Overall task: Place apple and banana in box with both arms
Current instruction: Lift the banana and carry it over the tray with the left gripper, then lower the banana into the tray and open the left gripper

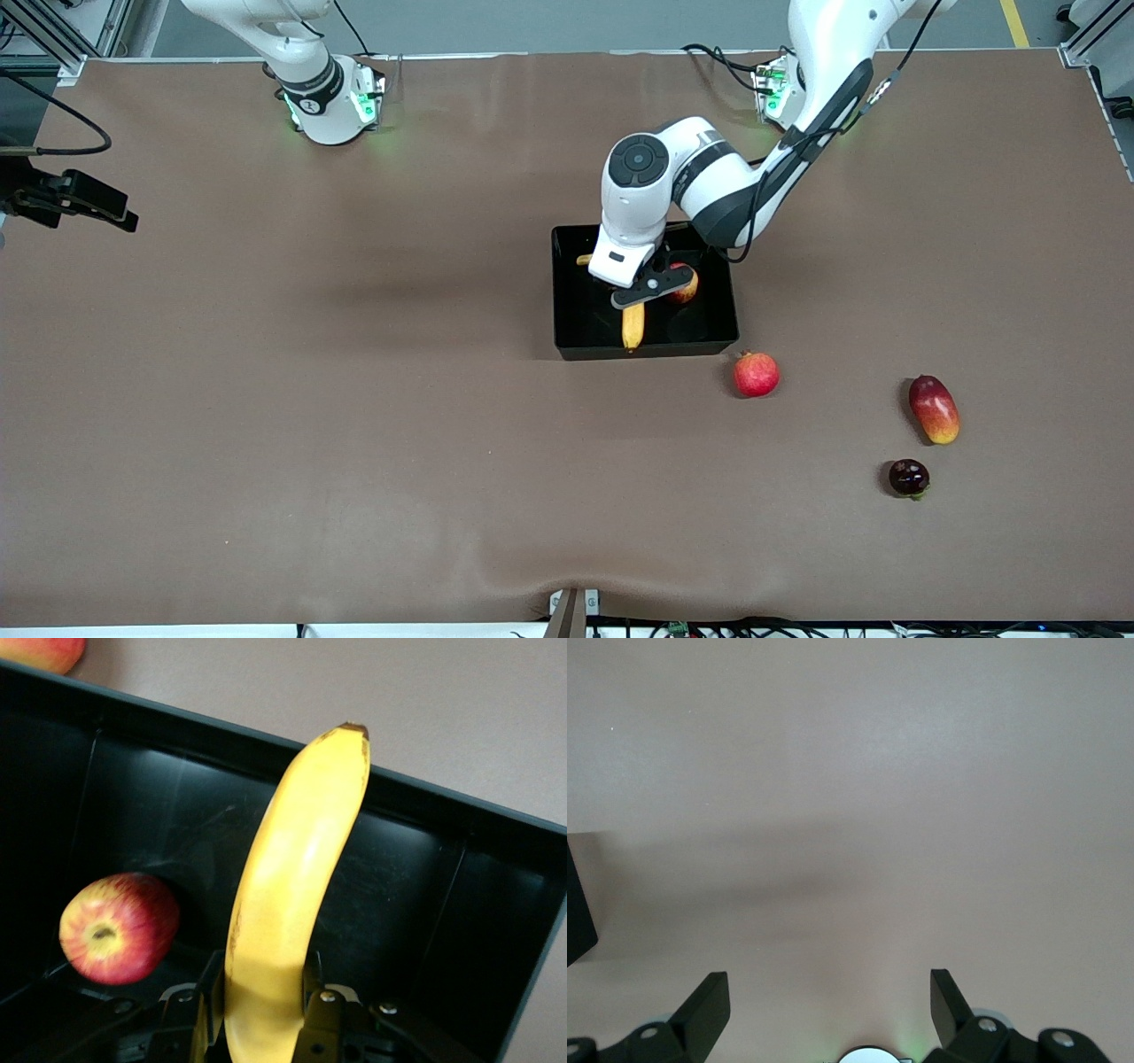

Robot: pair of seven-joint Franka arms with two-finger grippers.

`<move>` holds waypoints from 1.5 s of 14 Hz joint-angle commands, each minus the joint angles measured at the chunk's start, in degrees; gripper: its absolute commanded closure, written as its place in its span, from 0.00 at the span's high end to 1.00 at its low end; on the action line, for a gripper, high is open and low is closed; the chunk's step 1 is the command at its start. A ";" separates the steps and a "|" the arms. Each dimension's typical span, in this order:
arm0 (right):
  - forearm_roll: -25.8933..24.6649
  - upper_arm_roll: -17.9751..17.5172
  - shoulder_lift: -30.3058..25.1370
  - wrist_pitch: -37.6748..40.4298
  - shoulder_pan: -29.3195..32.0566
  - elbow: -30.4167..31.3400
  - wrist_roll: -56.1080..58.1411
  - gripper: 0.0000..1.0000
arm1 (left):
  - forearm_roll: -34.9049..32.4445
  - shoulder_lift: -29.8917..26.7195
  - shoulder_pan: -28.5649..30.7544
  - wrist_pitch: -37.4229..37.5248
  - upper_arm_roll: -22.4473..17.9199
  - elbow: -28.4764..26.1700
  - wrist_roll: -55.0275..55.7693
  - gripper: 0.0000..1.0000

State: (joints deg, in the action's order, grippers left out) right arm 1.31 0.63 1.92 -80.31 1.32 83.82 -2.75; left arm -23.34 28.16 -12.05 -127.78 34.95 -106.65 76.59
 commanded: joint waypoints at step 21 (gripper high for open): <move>2.47 0.33 0.63 -0.38 0.79 -1.38 -0.06 1.00 | -6.72 10.42 -5.18 -5.46 -0.76 2.06 5.06 1.00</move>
State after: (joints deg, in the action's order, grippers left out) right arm 3.09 1.18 2.01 -81.15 1.54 83.51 -2.72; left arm -28.12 38.85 -16.74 -133.33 34.43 -105.67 79.73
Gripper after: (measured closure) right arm 0.000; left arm 0.476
